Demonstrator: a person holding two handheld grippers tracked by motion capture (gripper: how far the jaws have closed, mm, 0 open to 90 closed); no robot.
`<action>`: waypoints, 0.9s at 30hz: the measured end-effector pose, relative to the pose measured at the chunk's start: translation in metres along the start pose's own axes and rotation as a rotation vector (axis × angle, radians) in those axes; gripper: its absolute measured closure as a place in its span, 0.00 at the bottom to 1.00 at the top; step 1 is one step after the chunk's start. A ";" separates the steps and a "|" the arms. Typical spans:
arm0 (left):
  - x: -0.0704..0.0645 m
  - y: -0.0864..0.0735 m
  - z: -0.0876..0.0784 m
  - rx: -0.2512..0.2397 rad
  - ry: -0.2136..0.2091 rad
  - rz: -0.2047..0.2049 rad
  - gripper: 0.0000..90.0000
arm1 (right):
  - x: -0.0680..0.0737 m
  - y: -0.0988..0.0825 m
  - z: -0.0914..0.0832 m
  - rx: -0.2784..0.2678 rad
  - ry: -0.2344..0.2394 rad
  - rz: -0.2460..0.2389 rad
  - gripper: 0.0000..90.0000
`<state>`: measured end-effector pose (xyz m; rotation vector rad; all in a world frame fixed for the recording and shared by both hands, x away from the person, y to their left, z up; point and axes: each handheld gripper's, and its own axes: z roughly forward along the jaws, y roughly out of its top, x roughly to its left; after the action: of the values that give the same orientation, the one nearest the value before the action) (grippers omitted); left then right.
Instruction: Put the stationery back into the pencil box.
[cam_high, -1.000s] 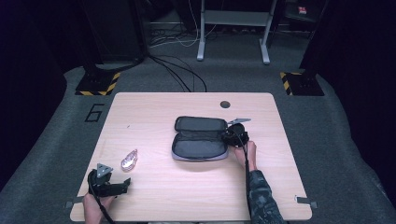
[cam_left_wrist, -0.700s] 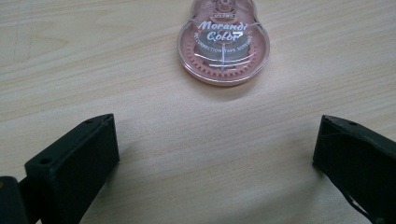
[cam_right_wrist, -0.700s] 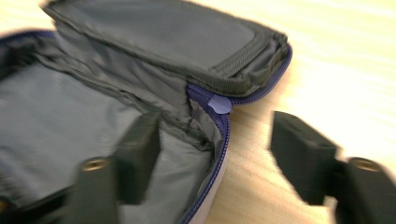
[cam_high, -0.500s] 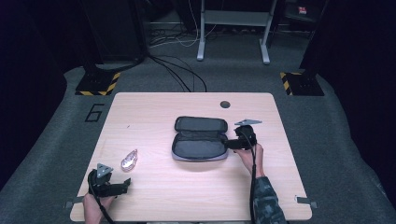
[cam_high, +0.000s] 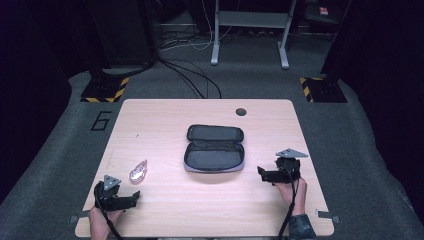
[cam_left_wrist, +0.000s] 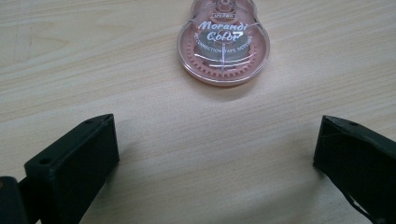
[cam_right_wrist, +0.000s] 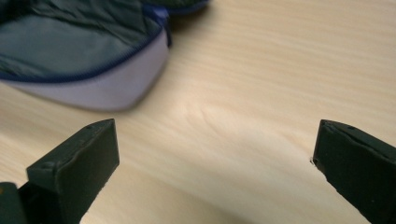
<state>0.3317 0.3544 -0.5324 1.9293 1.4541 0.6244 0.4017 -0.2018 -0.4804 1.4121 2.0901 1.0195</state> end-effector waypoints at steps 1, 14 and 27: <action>0.000 0.000 0.000 -0.002 -0.003 -0.002 0.00 | -0.003 -0.006 -0.002 0.003 -0.007 -0.004 0.00; 0.001 0.017 0.003 -0.020 -0.028 -0.003 0.00 | -0.026 -0.068 -0.007 0.047 -0.074 0.032 0.00; 0.003 0.042 0.020 -0.027 -0.084 0.027 0.08 | -0.024 -0.066 -0.004 0.062 -0.082 0.015 0.00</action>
<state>0.3747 0.3454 -0.5157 1.9339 1.3638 0.5650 0.3685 -0.2390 -0.5296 1.4762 2.0714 0.8938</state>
